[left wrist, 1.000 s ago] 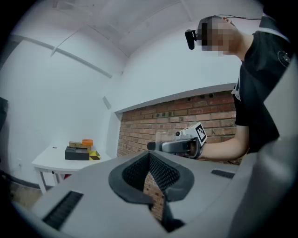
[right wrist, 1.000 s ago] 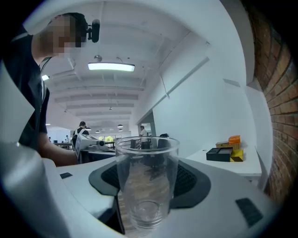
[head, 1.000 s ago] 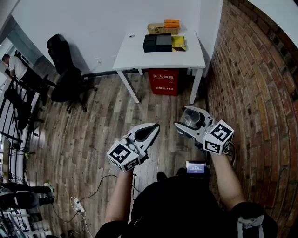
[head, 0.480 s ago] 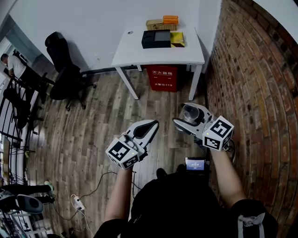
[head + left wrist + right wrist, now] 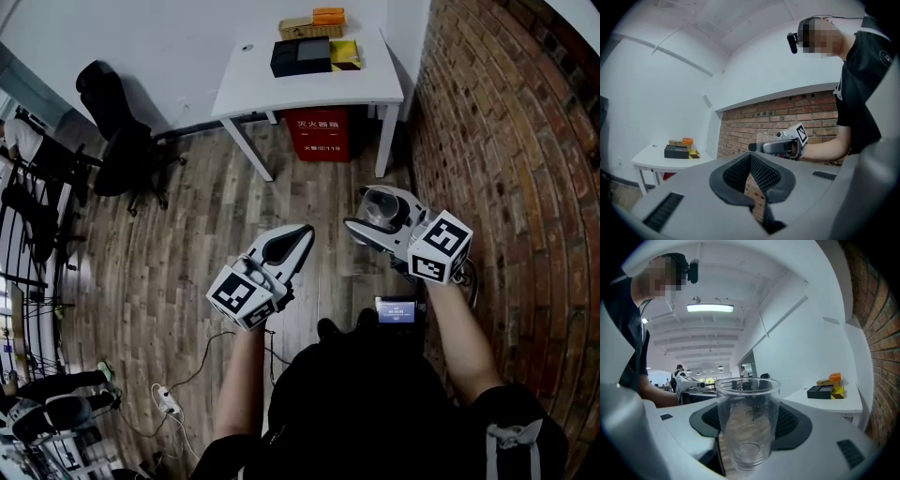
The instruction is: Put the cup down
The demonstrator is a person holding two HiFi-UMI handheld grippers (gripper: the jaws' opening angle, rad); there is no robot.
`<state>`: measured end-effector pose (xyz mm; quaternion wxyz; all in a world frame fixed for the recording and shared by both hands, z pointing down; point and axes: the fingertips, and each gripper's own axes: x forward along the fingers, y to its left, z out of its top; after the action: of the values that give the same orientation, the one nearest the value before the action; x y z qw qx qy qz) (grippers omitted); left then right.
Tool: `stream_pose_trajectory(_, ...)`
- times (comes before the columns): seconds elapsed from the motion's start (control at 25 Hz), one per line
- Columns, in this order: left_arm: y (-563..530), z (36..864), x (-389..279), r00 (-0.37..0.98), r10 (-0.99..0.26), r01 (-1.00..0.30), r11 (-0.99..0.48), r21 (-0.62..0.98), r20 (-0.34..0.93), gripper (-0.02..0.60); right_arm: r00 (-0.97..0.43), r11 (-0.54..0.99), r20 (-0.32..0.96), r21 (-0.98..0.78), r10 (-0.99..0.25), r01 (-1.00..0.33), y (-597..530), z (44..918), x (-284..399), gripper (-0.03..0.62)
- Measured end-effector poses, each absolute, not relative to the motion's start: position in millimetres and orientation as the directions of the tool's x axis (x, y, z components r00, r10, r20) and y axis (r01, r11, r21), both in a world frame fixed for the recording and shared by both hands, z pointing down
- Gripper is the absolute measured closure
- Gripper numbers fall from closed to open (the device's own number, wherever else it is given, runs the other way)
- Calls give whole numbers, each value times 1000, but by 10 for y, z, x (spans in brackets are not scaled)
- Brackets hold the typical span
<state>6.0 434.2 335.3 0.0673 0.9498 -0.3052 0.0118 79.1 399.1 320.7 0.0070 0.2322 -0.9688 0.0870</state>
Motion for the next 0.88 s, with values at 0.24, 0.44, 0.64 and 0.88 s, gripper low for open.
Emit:
stream_pose_trajectory(0.24,4341,3422,247,819,-569,-574,-808,131,73,574,-893,873,65,-187,-446,-450,3960,3299,977,310)
stream_pose_trajectory(0.44,4284,3475,404,812,-580,-583,-803,126,61,574,-898,880,66,-183,-434,-439,3895,3360,1125,311)
stream_pose_trajectory(0.64,4167,3537,514,798,-600,-602,-791,115,51,574,-900,879,79,-196,-429,-436,3750,3444,1240,312)
stream_pose_trajectory(0.88,3784,3572,444,791,-610,-611,-783,120,47,574,-891,863,84,-222,-446,-453,3356,3552,1219,312)
